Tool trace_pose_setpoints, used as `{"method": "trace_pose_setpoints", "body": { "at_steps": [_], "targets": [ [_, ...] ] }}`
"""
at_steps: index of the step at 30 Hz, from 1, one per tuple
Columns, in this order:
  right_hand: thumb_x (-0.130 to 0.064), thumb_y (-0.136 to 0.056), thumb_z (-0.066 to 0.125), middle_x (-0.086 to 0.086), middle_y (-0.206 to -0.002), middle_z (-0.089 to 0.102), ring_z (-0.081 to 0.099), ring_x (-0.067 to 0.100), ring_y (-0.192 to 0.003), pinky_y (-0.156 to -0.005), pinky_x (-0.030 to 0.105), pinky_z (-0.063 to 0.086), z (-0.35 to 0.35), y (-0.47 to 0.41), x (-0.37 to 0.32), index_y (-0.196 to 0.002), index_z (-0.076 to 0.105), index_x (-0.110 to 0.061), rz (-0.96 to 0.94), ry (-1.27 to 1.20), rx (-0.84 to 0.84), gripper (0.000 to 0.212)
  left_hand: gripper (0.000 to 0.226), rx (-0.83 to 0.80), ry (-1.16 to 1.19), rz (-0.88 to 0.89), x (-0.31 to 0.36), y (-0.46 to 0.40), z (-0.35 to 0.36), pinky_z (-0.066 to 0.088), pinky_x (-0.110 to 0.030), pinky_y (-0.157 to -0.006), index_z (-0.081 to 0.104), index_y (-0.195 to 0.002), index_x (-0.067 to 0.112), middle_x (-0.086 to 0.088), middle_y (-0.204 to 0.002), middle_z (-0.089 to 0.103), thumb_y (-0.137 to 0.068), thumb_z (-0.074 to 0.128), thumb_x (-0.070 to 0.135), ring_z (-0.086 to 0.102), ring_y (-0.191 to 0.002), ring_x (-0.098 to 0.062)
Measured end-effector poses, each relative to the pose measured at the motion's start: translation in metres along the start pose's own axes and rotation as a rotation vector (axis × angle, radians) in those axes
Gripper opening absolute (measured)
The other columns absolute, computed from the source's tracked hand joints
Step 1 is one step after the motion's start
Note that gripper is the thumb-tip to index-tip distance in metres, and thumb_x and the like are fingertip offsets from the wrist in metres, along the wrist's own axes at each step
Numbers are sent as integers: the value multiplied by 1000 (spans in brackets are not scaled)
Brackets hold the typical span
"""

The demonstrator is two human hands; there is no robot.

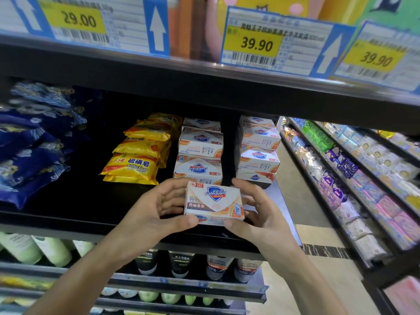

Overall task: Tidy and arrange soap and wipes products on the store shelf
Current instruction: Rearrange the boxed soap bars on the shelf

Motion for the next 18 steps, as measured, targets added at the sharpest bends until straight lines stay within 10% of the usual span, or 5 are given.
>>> {"method": "trace_pose_setpoints", "body": {
  "at_steps": [7,12,18],
  "targets": [
    [-13,-73,86,11,-115,73,69,27,-107,-86,31,59,-6,-2,-11,-131,66,-24,-24,-82,73,63,76,36,6,-19,-1,0,1,53,-21,-101,54,-142,36,17,-136,67,-77,93,31,68,-121,-9],
    [-29,-70,87,-2,-117,76,71,16,-109,-87,25,57,-17,-30,-47,-129,67,-29,-128,-56,175,61,38,183,-243,16,-1,3,4,56,-28,-95,70,-117,34,16,-113,75,-86,84,16,70,-107,-6],
    [-14,-86,83,3,-118,73,71,12,-105,-86,20,57,-4,-70,-49,-125,69,-37,-120,137,128,48,32,81,-659,147,-1,6,17,45,-21,-99,68,-115,47,34,-119,63,-84,65,56,52,-124,4]
  ]
}}
Point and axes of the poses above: each hand's wrist, its own y-axis away from the middle knuckle, its own z-axis out of the palm, x = y × z, the point moved 6 cm from there along -y, towards the middle knuckle
